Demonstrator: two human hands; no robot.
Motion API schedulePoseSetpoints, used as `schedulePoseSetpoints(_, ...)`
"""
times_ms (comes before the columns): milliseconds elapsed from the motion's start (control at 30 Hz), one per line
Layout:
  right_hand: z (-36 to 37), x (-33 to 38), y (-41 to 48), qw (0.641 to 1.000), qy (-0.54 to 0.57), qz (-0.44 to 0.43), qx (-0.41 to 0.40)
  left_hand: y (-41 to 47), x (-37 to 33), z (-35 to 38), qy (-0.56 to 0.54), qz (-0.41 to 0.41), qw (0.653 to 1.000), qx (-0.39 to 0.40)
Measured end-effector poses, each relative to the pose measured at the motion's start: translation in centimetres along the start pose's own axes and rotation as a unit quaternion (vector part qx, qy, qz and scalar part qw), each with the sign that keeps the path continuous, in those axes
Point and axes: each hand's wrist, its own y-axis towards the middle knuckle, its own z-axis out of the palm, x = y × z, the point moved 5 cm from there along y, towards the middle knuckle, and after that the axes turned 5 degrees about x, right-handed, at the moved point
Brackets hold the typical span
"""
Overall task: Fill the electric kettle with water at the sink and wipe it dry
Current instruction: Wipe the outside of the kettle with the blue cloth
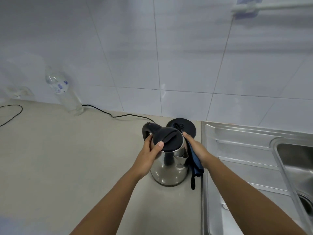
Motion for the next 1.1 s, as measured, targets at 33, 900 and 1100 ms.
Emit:
schedulePoseSetpoints(33,0.2,-0.3,0.0,1.000,0.001,0.000,-0.001,0.0,0.0,-0.4,0.008,-0.003,1.000,0.006)
schedulePoseSetpoints(900,6.0,-7.3,-10.3,0.933,0.072,-0.222,-0.274,6.3,-1.6,-0.6,-0.021,-0.090,0.983,0.159)
schedulePoseSetpoints(1100,5.8,-8.4,-9.3,0.948,0.090,-0.181,-0.247,4.5,-3.7,-2.7,0.136,0.021,0.990,0.041)
